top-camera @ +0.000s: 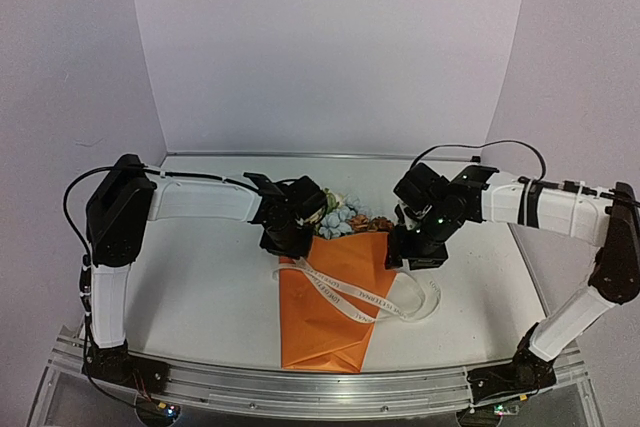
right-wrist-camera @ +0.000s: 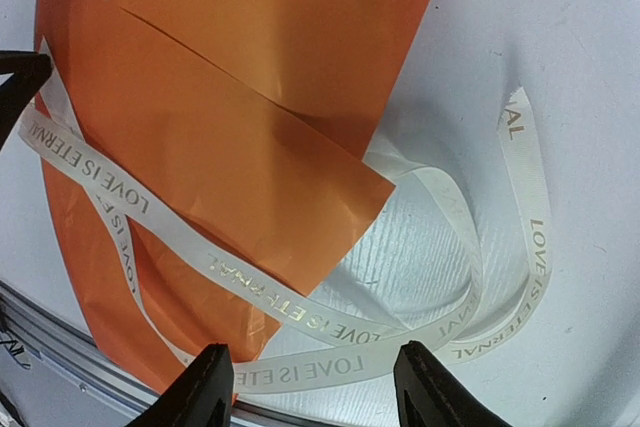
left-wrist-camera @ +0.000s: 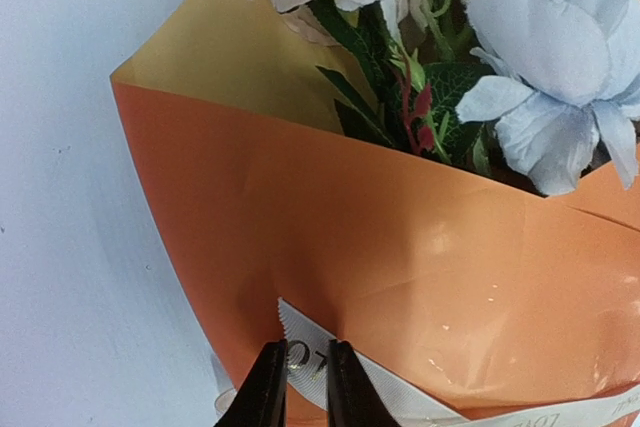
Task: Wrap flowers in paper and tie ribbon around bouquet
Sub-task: Cross the ribbon over the folded bouquet.
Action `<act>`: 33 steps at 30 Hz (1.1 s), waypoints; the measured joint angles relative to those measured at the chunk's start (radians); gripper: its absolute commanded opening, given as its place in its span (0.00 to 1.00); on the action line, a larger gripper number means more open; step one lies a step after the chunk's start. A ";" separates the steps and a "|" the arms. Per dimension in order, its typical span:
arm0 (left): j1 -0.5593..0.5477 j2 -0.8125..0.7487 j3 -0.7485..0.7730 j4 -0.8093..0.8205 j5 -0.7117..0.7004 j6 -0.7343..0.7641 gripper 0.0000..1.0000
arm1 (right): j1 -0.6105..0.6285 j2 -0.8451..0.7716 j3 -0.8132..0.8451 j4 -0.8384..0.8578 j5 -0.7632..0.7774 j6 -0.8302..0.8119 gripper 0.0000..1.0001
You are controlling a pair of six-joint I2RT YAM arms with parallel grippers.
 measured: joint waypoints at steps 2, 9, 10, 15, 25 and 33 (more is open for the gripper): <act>0.000 0.000 0.000 0.003 -0.011 0.000 0.05 | -0.006 -0.009 -0.017 0.004 0.009 0.004 0.58; 0.001 -0.037 -0.044 0.047 -0.067 -0.004 0.00 | -0.042 -0.079 -0.112 0.010 0.068 0.029 0.66; 0.003 -0.048 -0.057 0.055 -0.074 -0.004 0.00 | -0.049 -0.090 -0.127 0.011 0.077 0.034 0.67; 0.023 -0.124 -0.131 0.106 -0.077 -0.005 0.00 | -0.080 -0.124 -0.188 0.015 0.116 0.051 0.71; 0.155 -0.274 -0.301 0.216 -0.047 -0.015 0.00 | -0.126 -0.127 -0.250 0.026 0.160 0.088 0.67; 0.187 -0.320 -0.347 0.253 -0.046 -0.016 0.00 | -0.133 -0.071 -0.288 0.082 0.171 0.129 0.61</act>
